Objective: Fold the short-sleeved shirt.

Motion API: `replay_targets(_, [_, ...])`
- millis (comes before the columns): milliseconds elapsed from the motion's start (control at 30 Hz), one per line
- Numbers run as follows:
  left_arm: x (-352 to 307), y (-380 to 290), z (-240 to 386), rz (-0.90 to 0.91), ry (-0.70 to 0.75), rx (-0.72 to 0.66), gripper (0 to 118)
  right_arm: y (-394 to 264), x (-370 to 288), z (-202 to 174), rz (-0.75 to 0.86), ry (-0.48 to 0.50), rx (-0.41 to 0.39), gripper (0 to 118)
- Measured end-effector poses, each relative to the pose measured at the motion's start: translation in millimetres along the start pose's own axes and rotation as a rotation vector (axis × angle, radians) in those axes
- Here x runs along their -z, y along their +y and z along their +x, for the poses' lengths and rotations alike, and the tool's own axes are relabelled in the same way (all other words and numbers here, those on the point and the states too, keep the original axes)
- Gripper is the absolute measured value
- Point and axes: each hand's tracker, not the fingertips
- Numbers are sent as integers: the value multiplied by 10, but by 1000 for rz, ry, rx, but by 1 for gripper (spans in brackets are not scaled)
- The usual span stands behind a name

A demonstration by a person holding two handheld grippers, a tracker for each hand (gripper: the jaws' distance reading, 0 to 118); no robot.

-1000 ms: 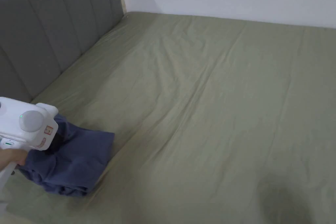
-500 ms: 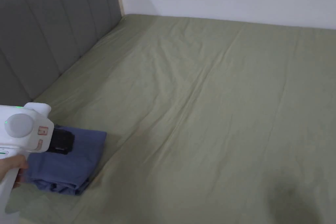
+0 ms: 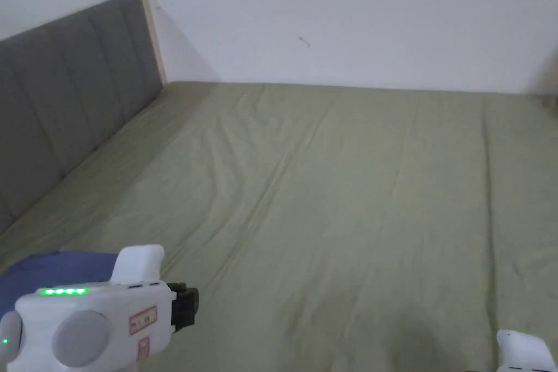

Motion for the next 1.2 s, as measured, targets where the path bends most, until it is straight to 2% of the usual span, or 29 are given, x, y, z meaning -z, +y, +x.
replay_targets(100, [-19, -82, 283, 31, -23, 12, 0, -43, -76, 39, 61, -2, 9, 0])
replay_targets(167, [-79, -121, 526, 75, -3, 11, 0, -49, -174, 5, 135, -23, -20, 0])
replay_targets(333, [-331, 5, 974, 226, 25, 124, 0, 75, -519, -156, 340, -68, -87, 0])
replay_targets(633, [-894, 313, 1658, 586, 123, 168, 0, 339, -1284, -801, 771, -359, -312, 0])
replay_targets(733, [-972, 320, 1870, 631, 133, 204, 0, 353, -1483, -954, 875, -376, -319, 0])
replay_targets(900, [-999, 261, 2038, 662, 141, 254, 0, 349, -1623, -1033, 911, -368, -309, 0])
replay_targets(933, [-1007, 249, 2034, 664, 140, 257, 0, 320, -1652, -1022, 925, -348, -287, 1])
replay_targets(967, [-1021, 237, 2020, 667, 130, 261, 3, 285, -1690, -1001, 931, -298, -258, 11])
replay_targets(1000, [-1008, 229, 2008, 669, 118, 259, 8, 258, -1721, -973, 938, -258, -240, 23])
replay_targets(1033, [-1016, 228, 1991, 670, 102, 255, 17, 246, -1730, -953, 946, -246, -234, 41])
replay_targets(1067, [-1024, 232, 1978, 665, 92, 238, 37, 243, -1724, -954, 942, -270, -245, 61])
replay_targets(1100, [-1026, 236, 1972, 658, 86, 223, 57, 244, -1712, -960, 947, -287, -250, 70])
replay_targets(1167, [-1026, 233, 1957, 650, 73, 207, 99, 249, -1704, -952, 947, -308, -265, 79])
replay_targets(1200, [-1029, 227, 1953, 651, 76, 203, 107, 245, -1707, -945, 948, -307, -264, 85])
